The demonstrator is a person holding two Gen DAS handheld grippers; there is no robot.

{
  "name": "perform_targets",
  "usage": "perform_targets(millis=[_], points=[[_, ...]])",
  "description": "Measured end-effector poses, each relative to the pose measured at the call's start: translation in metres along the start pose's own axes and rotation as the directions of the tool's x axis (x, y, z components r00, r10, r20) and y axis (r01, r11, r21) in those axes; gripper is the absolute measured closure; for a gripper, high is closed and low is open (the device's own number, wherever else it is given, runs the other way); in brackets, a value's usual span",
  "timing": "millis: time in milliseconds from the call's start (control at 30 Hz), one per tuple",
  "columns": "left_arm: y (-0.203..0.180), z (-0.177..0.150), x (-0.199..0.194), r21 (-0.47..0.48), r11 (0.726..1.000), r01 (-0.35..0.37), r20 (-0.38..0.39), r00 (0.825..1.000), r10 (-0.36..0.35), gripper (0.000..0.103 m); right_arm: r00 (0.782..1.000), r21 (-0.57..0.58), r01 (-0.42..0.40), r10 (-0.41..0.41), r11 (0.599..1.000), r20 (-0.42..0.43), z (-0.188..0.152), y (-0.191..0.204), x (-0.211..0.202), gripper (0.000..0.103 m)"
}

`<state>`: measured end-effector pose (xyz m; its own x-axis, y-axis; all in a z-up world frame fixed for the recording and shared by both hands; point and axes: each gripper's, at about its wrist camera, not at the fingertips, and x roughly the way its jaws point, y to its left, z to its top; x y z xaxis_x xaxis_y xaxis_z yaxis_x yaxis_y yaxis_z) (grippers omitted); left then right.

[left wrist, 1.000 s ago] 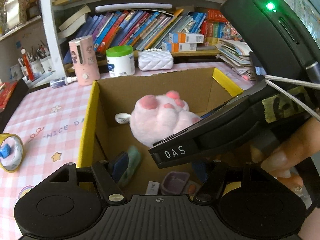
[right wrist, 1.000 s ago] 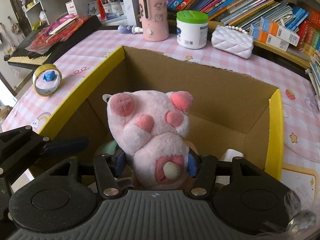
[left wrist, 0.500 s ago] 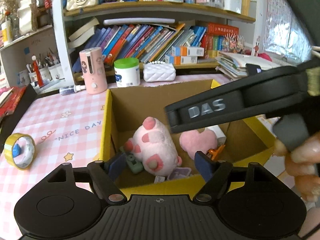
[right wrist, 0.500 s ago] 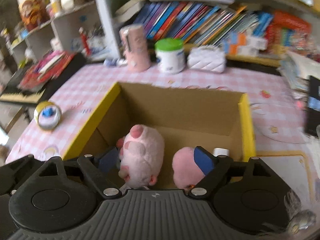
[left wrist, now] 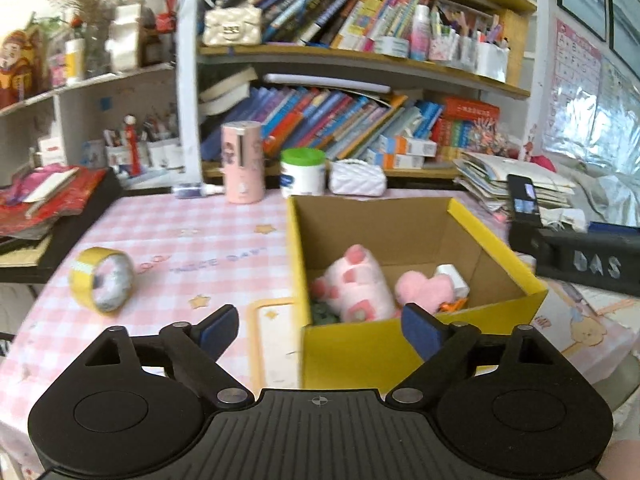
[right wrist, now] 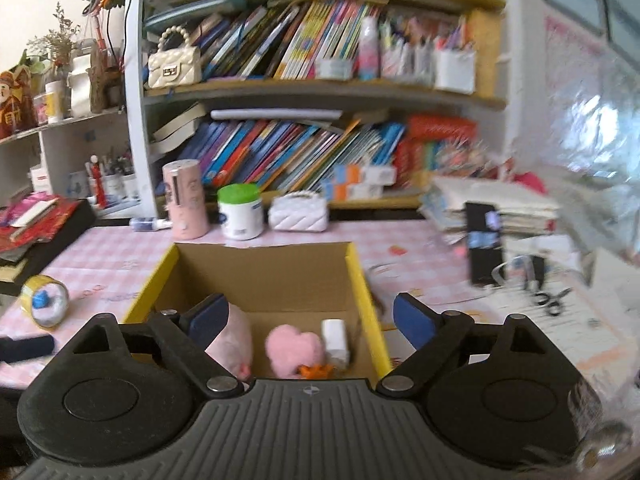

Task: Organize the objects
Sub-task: 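Withdraw both tools from the box back toward the table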

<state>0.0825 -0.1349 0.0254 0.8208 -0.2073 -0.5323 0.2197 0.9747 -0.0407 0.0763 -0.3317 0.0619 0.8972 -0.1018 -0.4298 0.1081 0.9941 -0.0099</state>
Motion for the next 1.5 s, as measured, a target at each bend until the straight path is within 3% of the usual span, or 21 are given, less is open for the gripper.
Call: perform_targets(millis=[133,333,467,1033,1500], points=[[0.017,-0.014,-0.014,-0.007,1.000,-0.017,-0.011,1.000,0.017,0.008,0.999,-0.001,0.053,-0.053,0.999,-0.003,-0.024,0.012,-0.021,0.013],[0.048,-0.035,-0.027,-0.044,0.998,-0.036,-0.078,0.996,0.033,0.008,0.988,0.089,0.092,-0.080,0.992,-0.129,-0.051,0.028,-0.034,0.013],[0.066,-0.048,-0.038,-0.062,0.997,-0.054,-0.103,0.994,0.047,0.008,0.978,0.090,0.098,-0.080,0.991,-0.191,-0.069,0.048,-0.042,0.013],[0.117,-0.092,-0.076,-0.041,0.994,-0.102,-0.210,0.973,0.091,0.007,0.944,0.046,0.031,-0.014,0.998,-0.330,-0.117,0.119,-0.069,0.012],[0.164,-0.104,-0.108,-0.067,0.983,-0.173,-0.202,0.967,0.156,0.007,0.941,0.018,-0.079,0.080,0.997,-0.327,-0.121,0.179,-0.082,0.012]])
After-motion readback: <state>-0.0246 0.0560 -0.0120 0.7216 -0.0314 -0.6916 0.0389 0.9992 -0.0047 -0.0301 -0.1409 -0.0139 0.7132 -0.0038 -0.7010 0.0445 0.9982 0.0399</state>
